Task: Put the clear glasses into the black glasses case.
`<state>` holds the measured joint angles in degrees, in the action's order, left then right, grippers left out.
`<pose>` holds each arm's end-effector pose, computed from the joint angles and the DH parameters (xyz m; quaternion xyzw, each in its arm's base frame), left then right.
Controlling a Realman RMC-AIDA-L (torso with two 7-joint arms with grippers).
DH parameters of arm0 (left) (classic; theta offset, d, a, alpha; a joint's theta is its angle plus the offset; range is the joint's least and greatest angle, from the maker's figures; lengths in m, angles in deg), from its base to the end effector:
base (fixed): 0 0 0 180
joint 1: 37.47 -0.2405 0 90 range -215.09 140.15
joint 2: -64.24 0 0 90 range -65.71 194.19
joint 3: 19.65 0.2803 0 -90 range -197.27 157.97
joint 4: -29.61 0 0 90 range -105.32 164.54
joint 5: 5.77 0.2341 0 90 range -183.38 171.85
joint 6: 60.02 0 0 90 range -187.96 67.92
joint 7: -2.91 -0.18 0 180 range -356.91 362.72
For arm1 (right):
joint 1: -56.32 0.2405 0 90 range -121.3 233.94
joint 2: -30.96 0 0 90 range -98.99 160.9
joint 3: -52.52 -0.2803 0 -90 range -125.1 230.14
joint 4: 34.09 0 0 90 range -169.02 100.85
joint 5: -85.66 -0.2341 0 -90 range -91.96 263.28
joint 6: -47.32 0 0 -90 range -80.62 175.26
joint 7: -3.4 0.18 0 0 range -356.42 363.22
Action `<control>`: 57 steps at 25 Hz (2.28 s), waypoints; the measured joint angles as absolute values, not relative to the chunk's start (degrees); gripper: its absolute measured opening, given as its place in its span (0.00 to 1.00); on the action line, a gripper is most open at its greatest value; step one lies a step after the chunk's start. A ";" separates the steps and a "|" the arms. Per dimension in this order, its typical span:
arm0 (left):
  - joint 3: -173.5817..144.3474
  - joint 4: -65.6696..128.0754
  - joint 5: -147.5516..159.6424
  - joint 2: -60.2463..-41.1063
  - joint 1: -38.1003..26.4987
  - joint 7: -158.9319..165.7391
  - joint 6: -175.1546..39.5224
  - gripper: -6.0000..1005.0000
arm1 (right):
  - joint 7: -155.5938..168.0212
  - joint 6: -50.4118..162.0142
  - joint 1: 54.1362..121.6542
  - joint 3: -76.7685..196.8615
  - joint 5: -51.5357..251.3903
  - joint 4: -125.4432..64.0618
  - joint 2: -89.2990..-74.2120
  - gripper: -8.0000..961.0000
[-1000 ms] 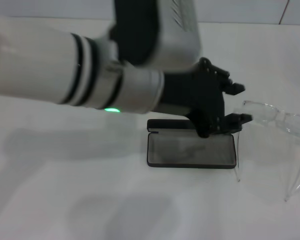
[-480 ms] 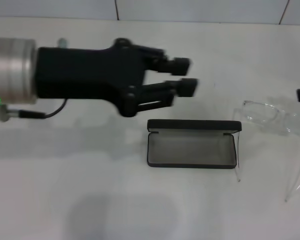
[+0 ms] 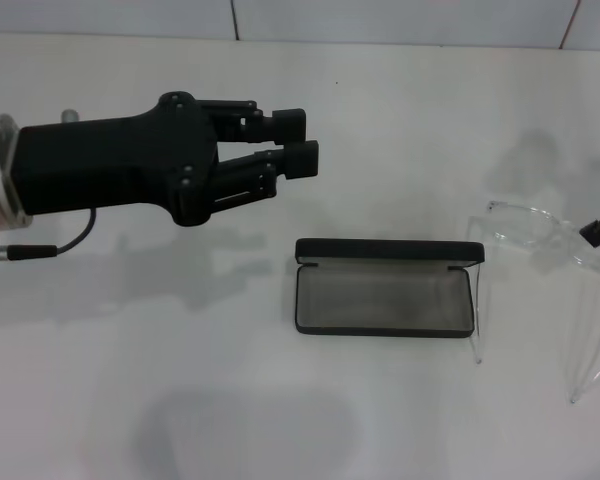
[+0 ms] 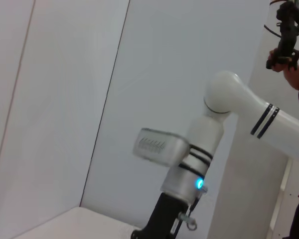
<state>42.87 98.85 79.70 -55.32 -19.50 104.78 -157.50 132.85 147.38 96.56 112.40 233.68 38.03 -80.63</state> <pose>-0.1719 0.3304 0.0157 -0.9208 -0.1513 -0.3572 0.0404 0.2301 0.4227 0.0548 -0.9261 0.2949 -0.1670 0.1656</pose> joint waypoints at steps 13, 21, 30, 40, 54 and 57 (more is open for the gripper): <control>42.65 95.67 79.52 -55.32 -19.48 102.04 -157.50 0.35 | 132.87 137.38 99.93 119.33 238.90 31.41 -83.66 0.77; 42.59 95.41 79.44 -55.29 -19.45 101.63 -157.57 0.35 | 131.41 133.40 100.87 120.09 238.97 26.09 -84.12 0.72; 42.57 94.92 79.39 -55.29 -19.45 101.61 -157.33 0.35 | 130.68 131.09 101.16 120.19 239.03 23.13 -84.21 0.49; 41.88 93.78 79.39 -55.29 -18.99 101.54 -157.26 0.35 | 130.57 130.39 101.28 120.20 239.03 22.37 -84.27 0.41; 40.51 92.39 79.50 -55.25 -19.04 101.52 -157.31 0.35 | 130.01 130.98 100.81 121.32 239.09 22.90 -84.09 0.14; 40.47 92.32 79.44 -55.21 -19.25 101.51 -157.36 0.35 | 129.91 131.90 100.72 121.19 239.11 23.16 -83.73 0.14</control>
